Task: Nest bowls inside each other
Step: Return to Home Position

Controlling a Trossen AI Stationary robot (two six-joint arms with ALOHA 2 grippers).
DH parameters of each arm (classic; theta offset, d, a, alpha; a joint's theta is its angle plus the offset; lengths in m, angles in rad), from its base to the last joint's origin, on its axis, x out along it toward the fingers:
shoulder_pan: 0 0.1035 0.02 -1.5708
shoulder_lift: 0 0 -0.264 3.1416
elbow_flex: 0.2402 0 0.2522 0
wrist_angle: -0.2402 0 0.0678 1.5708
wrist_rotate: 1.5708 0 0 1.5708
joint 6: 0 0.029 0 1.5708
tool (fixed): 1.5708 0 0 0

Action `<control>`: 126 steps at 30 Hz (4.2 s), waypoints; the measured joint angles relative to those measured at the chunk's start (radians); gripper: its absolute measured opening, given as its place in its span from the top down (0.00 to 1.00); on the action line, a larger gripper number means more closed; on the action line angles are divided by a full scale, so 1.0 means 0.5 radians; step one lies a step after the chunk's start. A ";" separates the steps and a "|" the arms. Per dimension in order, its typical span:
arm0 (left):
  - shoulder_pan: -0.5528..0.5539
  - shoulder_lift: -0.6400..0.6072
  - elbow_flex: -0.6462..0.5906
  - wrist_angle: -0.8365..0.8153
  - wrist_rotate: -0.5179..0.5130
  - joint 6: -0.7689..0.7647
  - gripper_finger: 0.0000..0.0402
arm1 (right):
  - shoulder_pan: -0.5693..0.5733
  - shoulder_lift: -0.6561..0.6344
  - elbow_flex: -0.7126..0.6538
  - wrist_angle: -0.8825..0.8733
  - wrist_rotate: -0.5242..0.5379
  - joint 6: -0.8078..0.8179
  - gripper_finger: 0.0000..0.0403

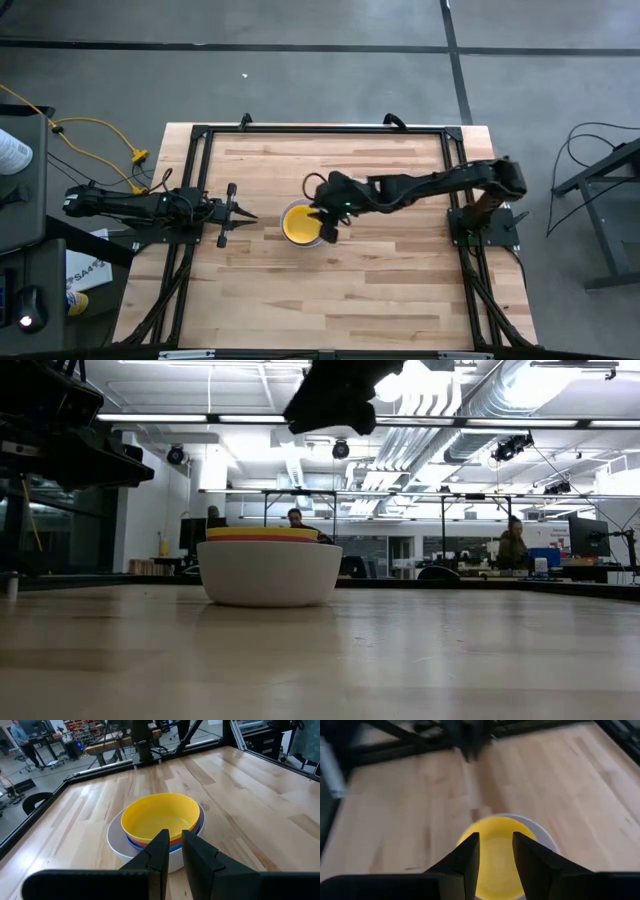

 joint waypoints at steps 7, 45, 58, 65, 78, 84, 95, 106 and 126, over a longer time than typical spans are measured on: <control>0.001 -0.001 0.000 -0.001 0.001 -0.001 0.87 | 0.006 -0.228 -0.359 0.249 -0.136 -0.087 0.73; 0.000 -0.002 0.000 0.001 0.001 0.000 0.87 | 0.347 -1.463 -1.998 1.215 -0.137 -0.089 0.73; 0.001 0.000 0.000 0.001 0.001 -0.001 0.87 | 0.365 -1.928 -2.300 1.263 -0.135 -0.193 0.73; 0.001 0.000 0.000 0.001 0.001 -0.001 0.87 | 0.365 -2.175 -2.430 1.259 -0.137 -0.208 0.73; 0.001 0.000 0.000 0.001 0.001 -0.001 0.87 | 0.365 -2.595 -2.652 1.256 -0.245 -0.227 0.73; 0.001 0.000 0.000 0.001 0.001 -0.001 0.87 | 0.365 -2.680 -2.697 1.257 -0.265 -0.188 0.73; 0.001 0.000 0.000 0.001 0.001 -0.001 0.87 | 0.365 -2.795 -2.748 1.254 -0.345 -0.170 0.73; 0.000 0.000 0.000 0.001 0.001 0.000 0.87 | 0.365 -2.965 -2.751 1.081 -0.347 -0.177 0.73; 0.001 0.000 0.000 0.001 0.001 -0.001 0.87 | 0.365 -3.324 -2.753 0.664 -0.094 -0.206 0.73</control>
